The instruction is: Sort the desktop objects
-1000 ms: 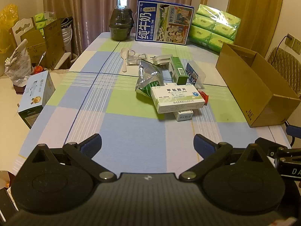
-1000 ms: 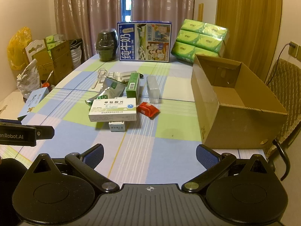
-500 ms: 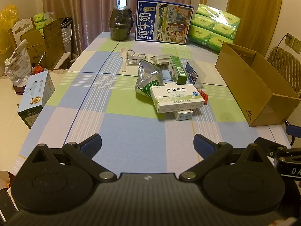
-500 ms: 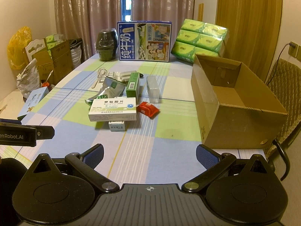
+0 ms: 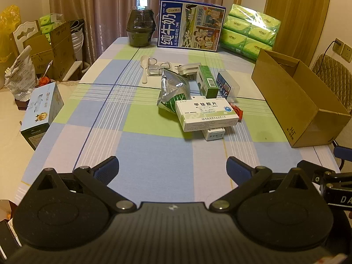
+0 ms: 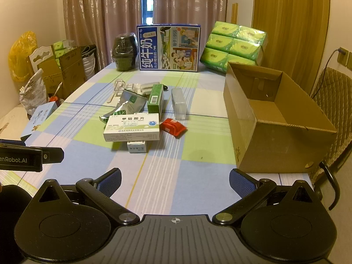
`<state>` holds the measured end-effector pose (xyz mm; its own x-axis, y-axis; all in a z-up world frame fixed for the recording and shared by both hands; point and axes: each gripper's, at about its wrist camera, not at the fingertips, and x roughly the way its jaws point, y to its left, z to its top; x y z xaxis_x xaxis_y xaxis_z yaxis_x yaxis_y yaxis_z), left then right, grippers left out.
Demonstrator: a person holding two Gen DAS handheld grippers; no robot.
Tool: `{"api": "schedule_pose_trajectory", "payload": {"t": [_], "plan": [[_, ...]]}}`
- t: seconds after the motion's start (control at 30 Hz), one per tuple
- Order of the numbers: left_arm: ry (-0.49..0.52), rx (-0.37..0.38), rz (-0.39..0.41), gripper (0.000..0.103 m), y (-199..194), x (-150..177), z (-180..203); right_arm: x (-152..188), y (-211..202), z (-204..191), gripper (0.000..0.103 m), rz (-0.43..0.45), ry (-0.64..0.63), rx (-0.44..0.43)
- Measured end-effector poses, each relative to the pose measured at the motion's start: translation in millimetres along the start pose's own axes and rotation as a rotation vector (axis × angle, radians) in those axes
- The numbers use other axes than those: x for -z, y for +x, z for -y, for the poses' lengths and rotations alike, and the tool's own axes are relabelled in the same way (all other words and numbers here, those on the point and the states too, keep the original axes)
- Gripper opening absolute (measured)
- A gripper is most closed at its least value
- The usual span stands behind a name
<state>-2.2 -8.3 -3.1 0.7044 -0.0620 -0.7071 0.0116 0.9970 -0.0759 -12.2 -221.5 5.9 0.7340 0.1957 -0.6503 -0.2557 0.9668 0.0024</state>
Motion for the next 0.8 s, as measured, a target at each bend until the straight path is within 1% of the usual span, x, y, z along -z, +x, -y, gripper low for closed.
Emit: {"api": "schedule_pose_trajectory", "payload": {"t": [0.8], "plan": [[-0.001, 0.008, 0.002, 0.102, 0.9, 1.5, -0.2, 2.4, 0.8, 0.6, 0.101, 0.0, 0.003, -0.002]]}}
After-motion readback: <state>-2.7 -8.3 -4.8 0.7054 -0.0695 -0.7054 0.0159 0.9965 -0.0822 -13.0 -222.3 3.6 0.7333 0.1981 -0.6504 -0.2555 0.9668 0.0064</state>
